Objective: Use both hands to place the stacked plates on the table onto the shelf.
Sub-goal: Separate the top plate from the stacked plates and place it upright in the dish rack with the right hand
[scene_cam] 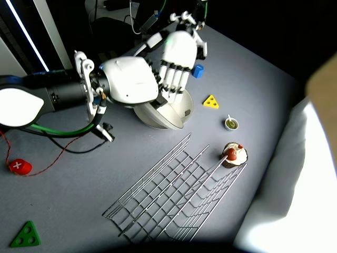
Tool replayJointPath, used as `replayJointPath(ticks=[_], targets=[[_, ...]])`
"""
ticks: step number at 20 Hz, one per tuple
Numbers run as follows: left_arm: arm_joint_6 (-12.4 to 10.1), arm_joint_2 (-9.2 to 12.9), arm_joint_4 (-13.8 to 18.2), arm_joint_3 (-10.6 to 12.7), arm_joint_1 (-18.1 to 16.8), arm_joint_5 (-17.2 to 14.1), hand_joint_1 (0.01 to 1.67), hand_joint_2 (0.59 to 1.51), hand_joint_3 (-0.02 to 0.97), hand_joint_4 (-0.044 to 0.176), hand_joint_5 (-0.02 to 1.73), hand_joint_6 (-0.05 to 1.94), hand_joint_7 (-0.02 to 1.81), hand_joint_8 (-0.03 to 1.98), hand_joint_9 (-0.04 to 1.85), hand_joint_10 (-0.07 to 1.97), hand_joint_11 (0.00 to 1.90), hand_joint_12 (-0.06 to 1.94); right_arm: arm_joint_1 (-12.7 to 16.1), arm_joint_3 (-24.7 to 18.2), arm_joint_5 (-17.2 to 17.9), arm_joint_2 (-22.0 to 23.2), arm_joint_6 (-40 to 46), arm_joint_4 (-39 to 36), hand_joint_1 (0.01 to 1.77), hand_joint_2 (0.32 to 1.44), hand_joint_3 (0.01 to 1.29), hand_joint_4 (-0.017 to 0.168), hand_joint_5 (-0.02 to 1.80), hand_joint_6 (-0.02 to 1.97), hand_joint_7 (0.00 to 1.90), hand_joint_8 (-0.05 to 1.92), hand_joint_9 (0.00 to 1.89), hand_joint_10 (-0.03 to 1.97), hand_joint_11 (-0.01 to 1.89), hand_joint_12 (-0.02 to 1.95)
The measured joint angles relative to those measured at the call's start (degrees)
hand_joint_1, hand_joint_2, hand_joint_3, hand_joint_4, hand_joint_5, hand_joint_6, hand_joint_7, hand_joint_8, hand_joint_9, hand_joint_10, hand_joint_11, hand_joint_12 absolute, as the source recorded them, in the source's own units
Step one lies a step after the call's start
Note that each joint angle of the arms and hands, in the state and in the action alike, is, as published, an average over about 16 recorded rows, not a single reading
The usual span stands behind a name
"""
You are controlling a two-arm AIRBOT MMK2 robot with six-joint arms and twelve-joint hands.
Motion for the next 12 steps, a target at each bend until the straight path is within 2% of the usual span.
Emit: replayJointPath(ticks=[6, 12], targets=[[0.0, 5.8, -2.3, -1.3, -1.3, 0.9, 0.1, 0.958, -0.004, -0.003, 0.05, 0.01, 0.08, 0.01, 0.08, 0.01, 0.05, 0.01, 3.1, -1.0, 0.5, 1.8, 3.9, 0.2, 1.47, 0.9, 0.01, -0.004, 0.96, 0.91, 1.16, 0.43, 1.15, 0.58, 0.95, 1.34], [0.0, 9.4, -2.7, -2.1, -0.8, 1.7, 0.11, 0.96, -0.004, -0.002, 0.05, 0.01, 0.08, 0.01, 0.08, 0.01, 0.05, 0.01, 7.2, -1.5, 0.4, 3.7, 9.8, 0.2, 1.47, 0.91, 0.01, -0.005, 0.92, 0.97, 1.11, 0.53, 1.15, 0.68, 0.95, 1.39]])
